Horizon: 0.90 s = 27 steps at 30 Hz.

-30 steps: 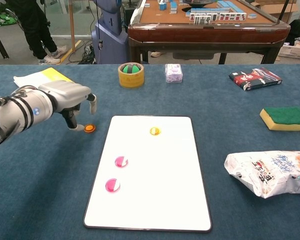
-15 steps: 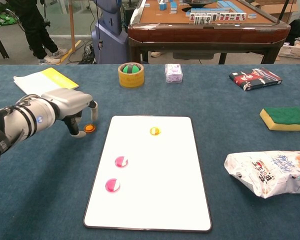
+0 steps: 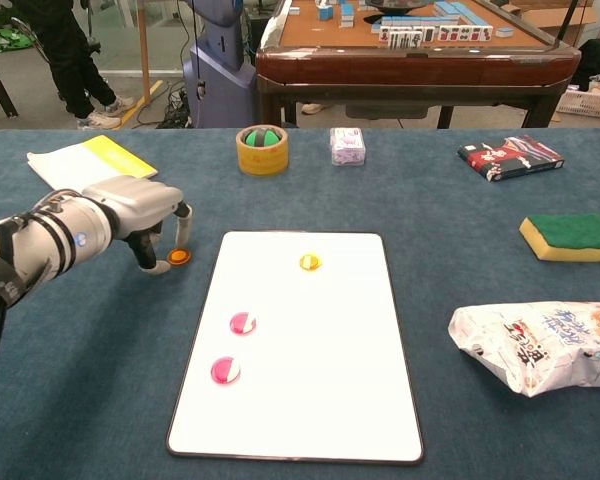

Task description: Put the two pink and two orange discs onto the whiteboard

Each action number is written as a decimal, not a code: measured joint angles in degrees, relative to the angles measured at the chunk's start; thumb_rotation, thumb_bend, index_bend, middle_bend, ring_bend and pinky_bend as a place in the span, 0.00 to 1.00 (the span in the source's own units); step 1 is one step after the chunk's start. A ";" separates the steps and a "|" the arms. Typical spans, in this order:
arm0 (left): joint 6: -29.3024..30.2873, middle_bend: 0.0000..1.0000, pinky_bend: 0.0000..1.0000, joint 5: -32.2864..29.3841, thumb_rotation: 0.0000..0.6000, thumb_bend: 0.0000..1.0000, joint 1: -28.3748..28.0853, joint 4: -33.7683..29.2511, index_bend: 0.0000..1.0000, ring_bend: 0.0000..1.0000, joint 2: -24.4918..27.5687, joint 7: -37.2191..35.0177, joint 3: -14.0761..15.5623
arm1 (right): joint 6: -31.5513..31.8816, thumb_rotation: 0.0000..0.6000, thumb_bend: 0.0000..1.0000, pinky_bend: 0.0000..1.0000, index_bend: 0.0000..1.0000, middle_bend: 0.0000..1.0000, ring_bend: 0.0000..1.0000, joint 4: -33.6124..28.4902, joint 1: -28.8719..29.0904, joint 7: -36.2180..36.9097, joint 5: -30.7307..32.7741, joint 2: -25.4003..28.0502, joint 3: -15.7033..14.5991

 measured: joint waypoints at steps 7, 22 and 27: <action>-0.32 1.00 1.00 0.12 1.00 0.31 0.01 -0.11 0.50 1.00 -0.13 0.32 -0.40 | 0.19 1.00 0.00 0.40 0.28 0.35 0.33 -0.08 -0.08 0.03 0.06 0.03 0.03; -1.32 1.00 1.00 -0.31 1.00 0.31 -0.51 1.96 0.55 1.00 -1.59 1.38 -1.07 | 0.26 1.00 0.00 0.40 0.28 0.35 0.33 0.10 -0.13 0.47 0.12 0.10 0.07; -1.12 1.00 1.00 -0.09 1.00 0.31 -0.38 2.25 0.59 1.00 -1.76 1.53 -1.10 | 0.17 1.00 0.00 0.40 0.28 0.35 0.33 0.06 -0.08 0.40 0.09 0.12 0.04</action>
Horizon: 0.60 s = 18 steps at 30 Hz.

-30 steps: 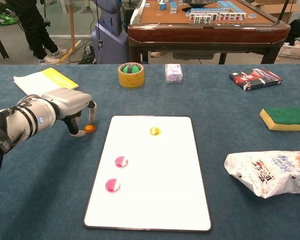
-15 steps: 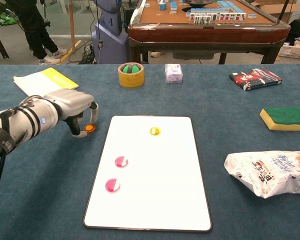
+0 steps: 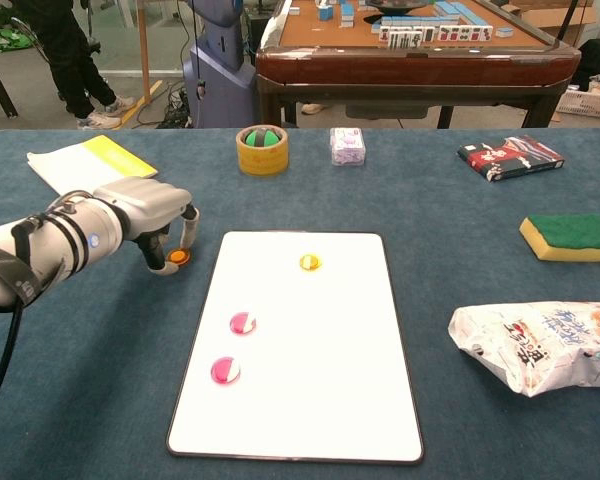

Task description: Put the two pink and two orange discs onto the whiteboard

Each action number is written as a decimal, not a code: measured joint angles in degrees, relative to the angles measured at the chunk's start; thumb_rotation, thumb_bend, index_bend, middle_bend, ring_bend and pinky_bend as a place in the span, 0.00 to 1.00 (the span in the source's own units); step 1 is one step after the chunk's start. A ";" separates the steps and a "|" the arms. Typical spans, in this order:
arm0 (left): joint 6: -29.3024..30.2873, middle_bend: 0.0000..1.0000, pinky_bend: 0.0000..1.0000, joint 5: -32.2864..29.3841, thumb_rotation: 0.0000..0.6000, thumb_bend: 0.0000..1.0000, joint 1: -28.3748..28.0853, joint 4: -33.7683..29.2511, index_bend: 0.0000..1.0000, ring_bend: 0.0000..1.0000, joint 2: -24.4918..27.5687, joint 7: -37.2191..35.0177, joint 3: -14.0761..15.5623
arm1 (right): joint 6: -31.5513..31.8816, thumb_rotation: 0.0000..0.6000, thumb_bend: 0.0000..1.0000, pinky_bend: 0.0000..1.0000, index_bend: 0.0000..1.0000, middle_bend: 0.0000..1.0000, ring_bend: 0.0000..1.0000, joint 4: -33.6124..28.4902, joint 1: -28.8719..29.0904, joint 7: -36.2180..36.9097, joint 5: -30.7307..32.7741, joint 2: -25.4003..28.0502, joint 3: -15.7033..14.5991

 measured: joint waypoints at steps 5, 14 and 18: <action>0.10 1.00 1.00 0.23 1.00 0.31 0.11 0.05 0.61 1.00 -0.07 0.18 -0.01 | 0.14 1.00 0.00 0.40 0.28 0.35 0.33 -0.01 -0.06 0.04 -0.04 0.00 0.00; 1.48 1.00 1.00 1.83 1.00 0.31 -0.01 -2.97 0.63 1.00 0.58 0.36 -0.55 | 0.26 1.00 0.00 0.40 0.28 0.35 0.33 0.06 -0.12 0.29 -0.09 0.08 -0.01; 2.50 1.00 1.00 2.57 1.00 0.31 -0.52 -5.91 0.63 1.00 1.10 1.03 -1.18 | 0.40 1.00 0.00 0.40 0.28 0.35 0.33 0.10 -0.18 0.48 -0.12 0.11 0.00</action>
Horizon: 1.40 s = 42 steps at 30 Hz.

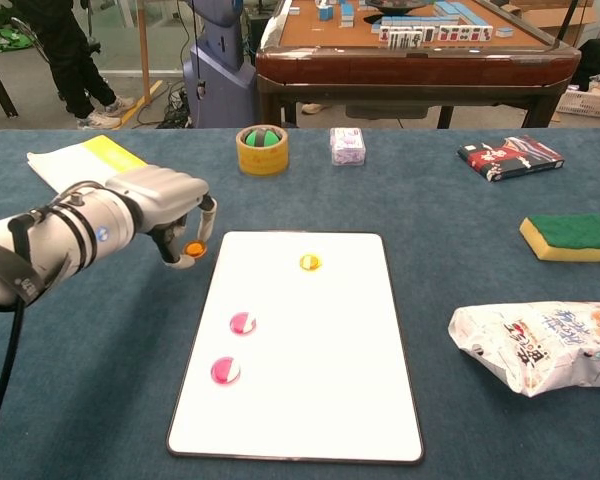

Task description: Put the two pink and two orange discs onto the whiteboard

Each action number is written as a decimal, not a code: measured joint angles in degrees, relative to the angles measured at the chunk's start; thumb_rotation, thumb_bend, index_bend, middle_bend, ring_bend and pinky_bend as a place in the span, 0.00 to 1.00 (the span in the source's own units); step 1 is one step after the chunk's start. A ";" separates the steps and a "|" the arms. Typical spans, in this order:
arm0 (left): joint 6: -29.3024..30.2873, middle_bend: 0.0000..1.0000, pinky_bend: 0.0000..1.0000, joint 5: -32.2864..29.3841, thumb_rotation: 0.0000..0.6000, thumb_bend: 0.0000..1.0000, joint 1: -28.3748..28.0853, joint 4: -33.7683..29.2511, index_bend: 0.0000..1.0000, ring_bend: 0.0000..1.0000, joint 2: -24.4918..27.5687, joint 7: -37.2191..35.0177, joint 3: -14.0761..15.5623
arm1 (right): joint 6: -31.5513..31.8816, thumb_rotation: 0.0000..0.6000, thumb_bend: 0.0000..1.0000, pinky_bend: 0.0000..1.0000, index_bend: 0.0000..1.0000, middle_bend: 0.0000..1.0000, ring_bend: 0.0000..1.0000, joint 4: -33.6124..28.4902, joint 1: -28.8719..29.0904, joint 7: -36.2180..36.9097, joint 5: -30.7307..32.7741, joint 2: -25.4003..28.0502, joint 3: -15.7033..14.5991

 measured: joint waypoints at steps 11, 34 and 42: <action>2.01 1.00 1.00 -0.52 1.00 0.31 -4.41 -8.11 0.63 1.00 -0.72 4.51 -3.14 | 0.61 1.00 0.00 0.40 0.28 0.35 0.33 0.17 -0.38 1.01 0.01 0.28 0.05; 3.71 1.00 1.00 -5.61 1.00 0.31 -12.70 -9.64 0.40 1.00 -6.71 10.01 -6.01 | 2.20 1.00 0.00 0.40 0.28 0.35 0.33 1.19 -2.05 5.46 1.42 1.33 0.69; 5.10 1.00 1.00 -5.90 1.00 0.31 -13.17 -11.09 0.32 1.00 -6.32 10.32 -5.62 | 2.04 1.00 0.00 0.40 0.28 0.35 0.33 1.13 -1.95 5.23 1.04 1.30 0.63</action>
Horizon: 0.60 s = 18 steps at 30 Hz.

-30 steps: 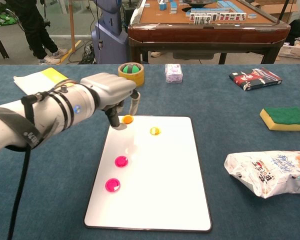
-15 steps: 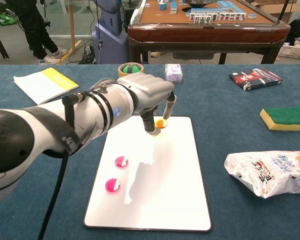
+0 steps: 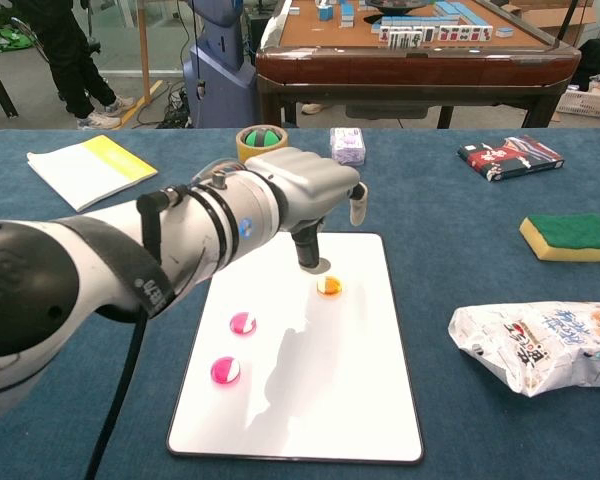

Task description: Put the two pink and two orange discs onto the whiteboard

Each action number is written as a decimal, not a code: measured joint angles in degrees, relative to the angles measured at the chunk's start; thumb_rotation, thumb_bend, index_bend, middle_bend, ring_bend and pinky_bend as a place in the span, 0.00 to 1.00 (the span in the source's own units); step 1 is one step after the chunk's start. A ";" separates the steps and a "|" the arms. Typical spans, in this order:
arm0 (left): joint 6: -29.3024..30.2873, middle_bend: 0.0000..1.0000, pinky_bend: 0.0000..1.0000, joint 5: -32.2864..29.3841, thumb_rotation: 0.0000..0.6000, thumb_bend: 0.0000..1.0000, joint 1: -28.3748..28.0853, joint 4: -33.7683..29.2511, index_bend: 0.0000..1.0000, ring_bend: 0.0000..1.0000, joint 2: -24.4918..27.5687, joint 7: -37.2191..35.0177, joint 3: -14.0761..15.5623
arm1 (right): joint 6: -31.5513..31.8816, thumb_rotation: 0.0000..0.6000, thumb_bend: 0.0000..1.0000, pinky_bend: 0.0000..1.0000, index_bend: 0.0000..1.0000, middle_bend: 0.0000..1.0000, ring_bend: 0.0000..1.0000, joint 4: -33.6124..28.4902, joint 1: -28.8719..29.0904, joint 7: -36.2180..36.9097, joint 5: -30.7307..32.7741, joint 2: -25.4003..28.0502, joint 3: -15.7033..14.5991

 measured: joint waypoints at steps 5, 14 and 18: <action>2.03 1.00 1.00 0.40 1.00 0.31 0.62 -1.75 0.32 1.00 1.04 0.00 0.73 | -0.23 1.00 0.00 0.40 0.28 0.35 0.33 -0.08 0.11 -0.34 -0.09 -0.06 -0.03; 8.64 1.00 1.00 4.19 1.00 0.31 5.23 -8.60 0.34 0.97 6.93 -0.84 4.47 | -1.01 1.00 0.00 0.40 0.28 0.35 0.33 -0.60 0.57 -2.12 -0.45 -0.29 -0.23; 11.22 0.96 1.00 6.77 1.00 0.31 8.21 -12.24 0.33 0.90 11.42 -1.71 7.09 | -1.53 1.00 0.00 0.40 0.28 0.35 0.33 -0.98 0.88 -3.31 -0.47 -0.43 -0.28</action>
